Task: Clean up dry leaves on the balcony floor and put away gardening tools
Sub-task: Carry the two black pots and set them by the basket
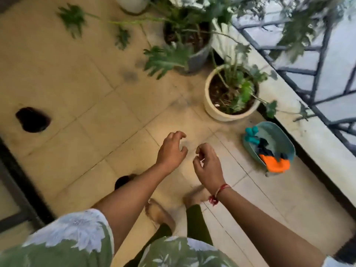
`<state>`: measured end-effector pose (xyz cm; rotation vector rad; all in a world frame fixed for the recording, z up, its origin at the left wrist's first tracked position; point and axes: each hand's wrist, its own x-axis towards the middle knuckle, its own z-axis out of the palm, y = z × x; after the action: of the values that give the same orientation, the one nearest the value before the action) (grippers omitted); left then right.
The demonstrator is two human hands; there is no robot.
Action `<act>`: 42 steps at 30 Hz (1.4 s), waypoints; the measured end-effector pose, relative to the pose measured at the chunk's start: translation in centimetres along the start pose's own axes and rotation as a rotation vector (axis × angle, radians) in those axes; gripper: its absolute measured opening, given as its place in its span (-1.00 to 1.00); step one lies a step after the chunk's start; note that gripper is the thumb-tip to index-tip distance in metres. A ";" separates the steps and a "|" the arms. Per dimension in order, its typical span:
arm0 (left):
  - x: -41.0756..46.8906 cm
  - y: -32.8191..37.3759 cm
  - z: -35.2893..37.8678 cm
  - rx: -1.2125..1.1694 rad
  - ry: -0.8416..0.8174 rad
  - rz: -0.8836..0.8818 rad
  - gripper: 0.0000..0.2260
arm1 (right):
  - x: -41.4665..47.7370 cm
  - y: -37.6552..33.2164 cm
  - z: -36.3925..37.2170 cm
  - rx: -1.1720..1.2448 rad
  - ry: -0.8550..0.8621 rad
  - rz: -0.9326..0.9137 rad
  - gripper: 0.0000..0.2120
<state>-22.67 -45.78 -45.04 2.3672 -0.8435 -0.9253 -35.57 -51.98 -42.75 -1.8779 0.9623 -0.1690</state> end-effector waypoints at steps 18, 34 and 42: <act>-15.1 -21.1 -20.1 -0.421 0.644 -0.547 -0.69 | 1.2 -21.8 20.3 -0.125 -0.496 -0.298 -0.74; -6.7 -25.2 -28.0 -0.609 0.840 -0.918 -0.68 | 17.6 -31.8 26.7 -0.414 -0.797 -0.582 -0.73; -4.0 -29.3 -34.2 -0.700 0.945 -1.018 -0.63 | 20.2 -36.7 34.3 -0.435 -0.827 -0.612 -0.67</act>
<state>10.52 -15.93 -38.06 2.0752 0.9576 -0.1895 15.09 -34.14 -36.06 -2.2840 -0.1689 0.4659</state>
